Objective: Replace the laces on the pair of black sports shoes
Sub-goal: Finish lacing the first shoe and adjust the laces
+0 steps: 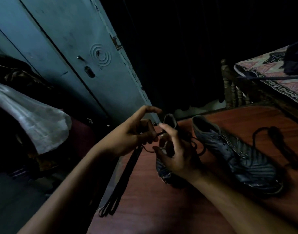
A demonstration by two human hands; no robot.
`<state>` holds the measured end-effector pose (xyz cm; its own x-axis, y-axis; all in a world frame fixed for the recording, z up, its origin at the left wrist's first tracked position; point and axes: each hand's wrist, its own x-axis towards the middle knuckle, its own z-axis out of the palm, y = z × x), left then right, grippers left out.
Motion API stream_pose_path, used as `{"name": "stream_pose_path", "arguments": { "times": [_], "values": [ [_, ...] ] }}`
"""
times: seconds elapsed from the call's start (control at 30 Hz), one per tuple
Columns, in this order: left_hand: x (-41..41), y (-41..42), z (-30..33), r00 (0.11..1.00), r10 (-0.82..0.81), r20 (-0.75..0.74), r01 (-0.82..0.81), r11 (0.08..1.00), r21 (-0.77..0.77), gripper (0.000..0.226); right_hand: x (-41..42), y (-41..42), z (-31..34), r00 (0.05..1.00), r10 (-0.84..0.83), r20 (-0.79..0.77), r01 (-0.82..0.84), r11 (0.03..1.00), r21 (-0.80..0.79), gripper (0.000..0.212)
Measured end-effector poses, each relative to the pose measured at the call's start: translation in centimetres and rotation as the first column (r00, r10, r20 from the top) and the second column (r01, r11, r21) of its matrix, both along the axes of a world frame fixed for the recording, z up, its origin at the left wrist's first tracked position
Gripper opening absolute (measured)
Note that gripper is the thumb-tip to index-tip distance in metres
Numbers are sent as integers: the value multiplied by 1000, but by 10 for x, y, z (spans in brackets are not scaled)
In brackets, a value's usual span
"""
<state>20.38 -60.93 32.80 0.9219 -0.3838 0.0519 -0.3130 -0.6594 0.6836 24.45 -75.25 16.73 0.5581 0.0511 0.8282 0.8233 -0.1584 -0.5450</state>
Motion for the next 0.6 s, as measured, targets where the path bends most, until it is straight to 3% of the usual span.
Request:
{"name": "stream_pose_path", "arguments": {
  "times": [0.1, 0.27, 0.47, 0.6],
  "values": [
    [-3, -1, -6, 999, -42, -35, 39, 996, -80, 56, 7, -2, -1, 988, -139, 69, 144, 987, -67, 26],
    [-7, 18, -15, 999, -34, -35, 27, 982, -187, 49, 38, -13, -16, 926, -242, -289, 173, 954, -245, 48],
    [-15, 52, -38, 999, 34, -21, -39, 947, -318, 49, 44, -21, -20, 874, -300, -383, 133, 905, -405, 32],
    [-17, 65, -52, 995, 97, -12, -94, 917, -388, 42, 45, -21, -16, 851, -299, -431, 127, 915, -384, 32]
  ]
}}
